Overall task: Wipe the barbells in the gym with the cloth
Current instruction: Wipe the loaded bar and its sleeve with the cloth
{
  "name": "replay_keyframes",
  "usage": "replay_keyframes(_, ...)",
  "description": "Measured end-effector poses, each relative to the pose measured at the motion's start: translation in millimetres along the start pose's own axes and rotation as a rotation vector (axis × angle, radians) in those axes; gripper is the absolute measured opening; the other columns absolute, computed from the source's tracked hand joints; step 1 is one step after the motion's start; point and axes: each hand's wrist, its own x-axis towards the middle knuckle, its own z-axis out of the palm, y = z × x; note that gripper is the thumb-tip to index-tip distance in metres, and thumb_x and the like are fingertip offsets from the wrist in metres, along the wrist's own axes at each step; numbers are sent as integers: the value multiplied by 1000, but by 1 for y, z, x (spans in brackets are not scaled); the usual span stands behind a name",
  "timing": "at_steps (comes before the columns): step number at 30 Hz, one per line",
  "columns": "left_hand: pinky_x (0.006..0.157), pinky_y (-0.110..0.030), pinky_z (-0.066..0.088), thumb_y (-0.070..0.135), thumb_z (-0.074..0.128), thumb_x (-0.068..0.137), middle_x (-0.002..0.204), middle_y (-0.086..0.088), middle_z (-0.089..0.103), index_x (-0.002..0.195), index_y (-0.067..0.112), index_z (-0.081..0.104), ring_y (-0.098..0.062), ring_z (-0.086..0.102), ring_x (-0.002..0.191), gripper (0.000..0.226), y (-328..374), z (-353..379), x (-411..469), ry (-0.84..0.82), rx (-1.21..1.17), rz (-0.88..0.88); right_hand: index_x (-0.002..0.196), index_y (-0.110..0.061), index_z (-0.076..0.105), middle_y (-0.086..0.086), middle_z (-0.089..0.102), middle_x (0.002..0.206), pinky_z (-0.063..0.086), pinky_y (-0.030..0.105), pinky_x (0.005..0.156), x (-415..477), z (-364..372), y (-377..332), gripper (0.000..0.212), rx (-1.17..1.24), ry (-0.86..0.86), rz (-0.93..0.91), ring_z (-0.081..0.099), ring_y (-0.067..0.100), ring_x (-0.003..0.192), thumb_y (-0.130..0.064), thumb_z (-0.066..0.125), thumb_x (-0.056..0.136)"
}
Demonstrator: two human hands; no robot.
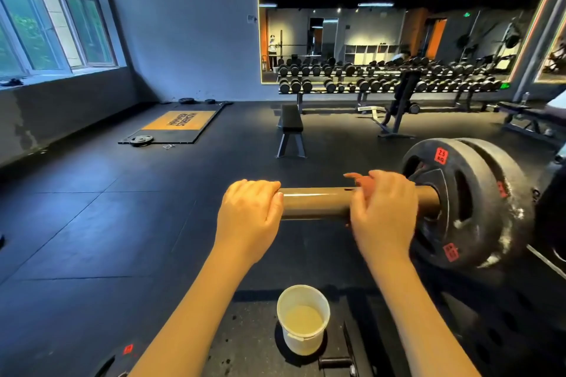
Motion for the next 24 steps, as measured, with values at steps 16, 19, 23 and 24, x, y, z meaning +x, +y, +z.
replay_keyframes(16,88,-44,50,35,29,99,94,-6,74,102,9,74,-26,69,83,52,2,7,-1,184,23,40,103,-12,70,6,67,103,43,37,94,-1,-3,10,37,79,-23,-130,58,23,99,-33,41,97)
replay_keyframes(19,89,-45,50,44,20,103,97,-7,74,105,9,74,-27,69,86,64,0,8,-1,182,24,55,104,-13,68,6,69,99,46,28,81,11,-17,26,30,13,-131,-284,64,22,90,-29,44,97)
replay_keyframes(23,89,-46,49,37,30,99,98,-8,74,105,8,74,-29,70,87,53,0,9,-1,188,17,52,103,-5,64,15,68,93,45,31,73,25,-23,49,20,-66,-16,11,64,31,82,-20,51,98)
replay_keyframes(24,90,-45,49,36,31,98,98,-8,74,105,8,74,-28,70,87,52,1,9,-1,188,15,47,100,-5,63,15,66,92,46,34,75,20,-18,41,24,-41,48,77,62,32,84,-23,46,99)
